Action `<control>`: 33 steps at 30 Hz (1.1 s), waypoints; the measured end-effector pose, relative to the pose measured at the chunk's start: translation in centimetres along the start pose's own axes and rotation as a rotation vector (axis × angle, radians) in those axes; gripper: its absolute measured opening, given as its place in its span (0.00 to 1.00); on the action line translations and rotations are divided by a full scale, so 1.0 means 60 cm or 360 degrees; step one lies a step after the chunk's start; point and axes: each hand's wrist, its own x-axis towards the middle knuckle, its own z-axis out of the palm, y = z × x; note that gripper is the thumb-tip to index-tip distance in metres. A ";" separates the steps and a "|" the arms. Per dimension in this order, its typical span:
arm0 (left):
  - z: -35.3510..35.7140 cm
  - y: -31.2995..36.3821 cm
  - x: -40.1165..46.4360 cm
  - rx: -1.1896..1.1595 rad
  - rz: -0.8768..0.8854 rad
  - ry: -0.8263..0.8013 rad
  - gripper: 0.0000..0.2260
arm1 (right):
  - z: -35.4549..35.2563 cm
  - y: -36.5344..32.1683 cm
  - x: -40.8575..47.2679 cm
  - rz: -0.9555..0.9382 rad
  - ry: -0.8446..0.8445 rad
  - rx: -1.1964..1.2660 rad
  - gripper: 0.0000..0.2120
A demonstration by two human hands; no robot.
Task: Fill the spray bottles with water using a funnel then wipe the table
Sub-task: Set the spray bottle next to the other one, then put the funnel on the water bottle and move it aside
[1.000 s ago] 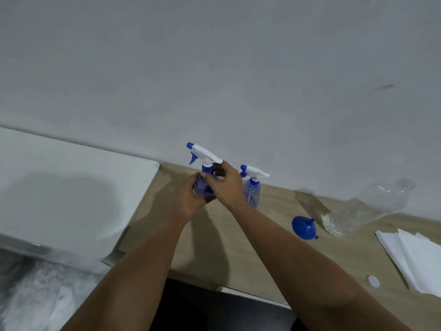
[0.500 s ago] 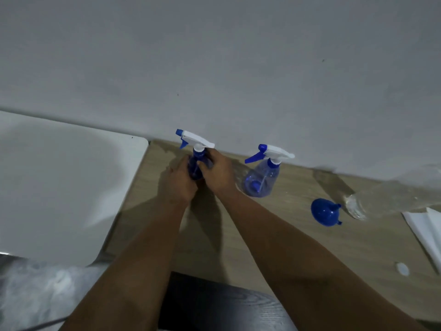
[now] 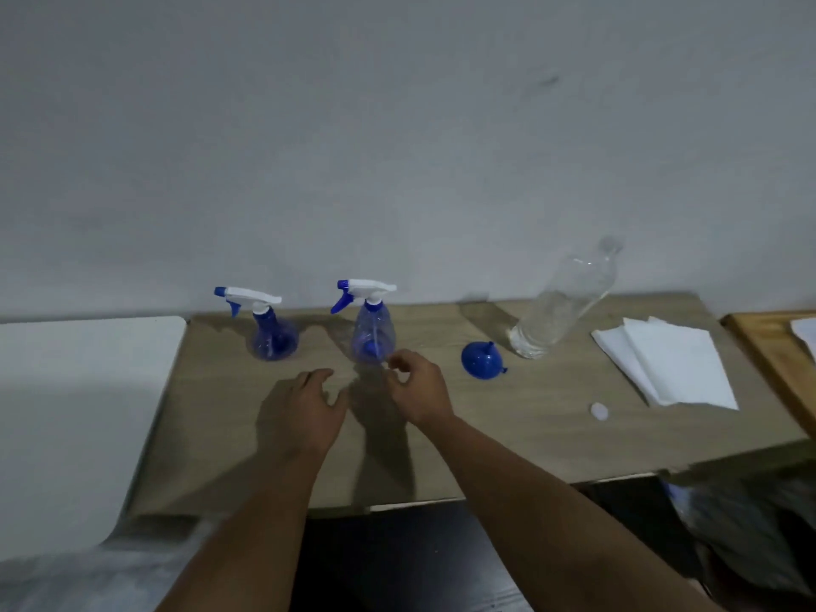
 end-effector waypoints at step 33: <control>0.164 0.629 0.073 -0.1104 0.0125 -0.0507 0.37 | -0.581 0.272 0.068 0.0408 0.0393 0.0095 0.17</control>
